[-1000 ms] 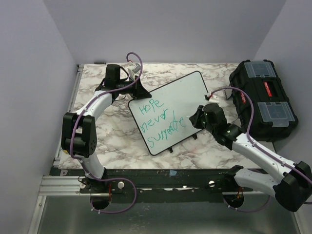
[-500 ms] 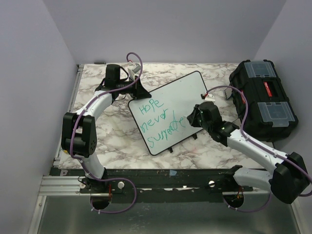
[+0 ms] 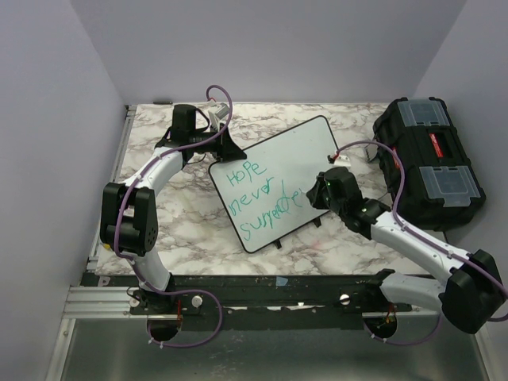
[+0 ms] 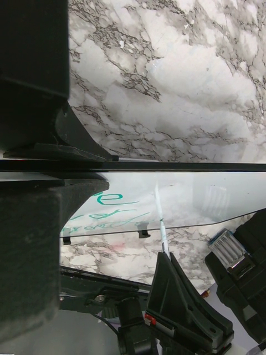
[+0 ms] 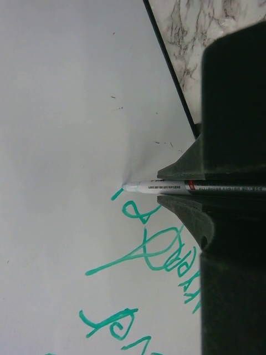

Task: Write a sentence on the whiteboard

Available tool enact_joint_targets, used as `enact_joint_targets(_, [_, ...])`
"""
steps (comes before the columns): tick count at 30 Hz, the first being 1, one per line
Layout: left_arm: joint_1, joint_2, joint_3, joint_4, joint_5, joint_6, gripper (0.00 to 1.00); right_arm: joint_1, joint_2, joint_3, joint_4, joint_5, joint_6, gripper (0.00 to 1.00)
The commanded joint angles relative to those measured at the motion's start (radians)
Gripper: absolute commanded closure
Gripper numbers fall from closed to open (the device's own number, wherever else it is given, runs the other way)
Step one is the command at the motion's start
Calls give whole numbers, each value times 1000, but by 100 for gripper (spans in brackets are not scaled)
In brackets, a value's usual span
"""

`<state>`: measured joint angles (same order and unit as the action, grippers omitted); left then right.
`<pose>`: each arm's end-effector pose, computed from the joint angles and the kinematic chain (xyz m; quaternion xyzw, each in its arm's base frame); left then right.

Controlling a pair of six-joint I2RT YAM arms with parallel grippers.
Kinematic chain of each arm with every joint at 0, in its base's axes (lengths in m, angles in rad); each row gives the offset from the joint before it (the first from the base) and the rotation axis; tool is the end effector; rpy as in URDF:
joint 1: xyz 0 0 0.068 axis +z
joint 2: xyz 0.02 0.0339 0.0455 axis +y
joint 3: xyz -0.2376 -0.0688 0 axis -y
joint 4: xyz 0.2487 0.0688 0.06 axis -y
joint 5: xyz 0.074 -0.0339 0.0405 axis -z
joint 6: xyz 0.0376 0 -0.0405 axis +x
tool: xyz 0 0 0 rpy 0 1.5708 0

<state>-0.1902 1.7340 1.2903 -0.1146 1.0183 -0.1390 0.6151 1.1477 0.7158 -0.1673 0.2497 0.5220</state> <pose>0.3754 -0.1049 0.2457 0.2558 0.7573 -0.4899 0.3478 0.2215 0.1451 0.2183 0.0173 0.8792 0.1566 0.4497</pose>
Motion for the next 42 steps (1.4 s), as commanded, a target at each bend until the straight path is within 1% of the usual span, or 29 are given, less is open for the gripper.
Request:
enact_joint_targets(1, [-7,4,30,50,-59,134,100,1,-31,-38,-83,28,6,99])
enact_joint_targets(11, [-6,1,28,50,-62,134,100,2,-83,-65,-144,6,55,99])
enact_joint_targets(18, [-6,-1,26,49,-60,134,100,1,-31,-46,-118,17,42,99])
enact_joint_targets(33, [-6,-1,26,47,-62,134,100,1,63,58,-62,49,-2,99])
enact_joint_targets(42, [-3,-2,26,46,-63,134,100,2,112,106,-57,144,1,99])
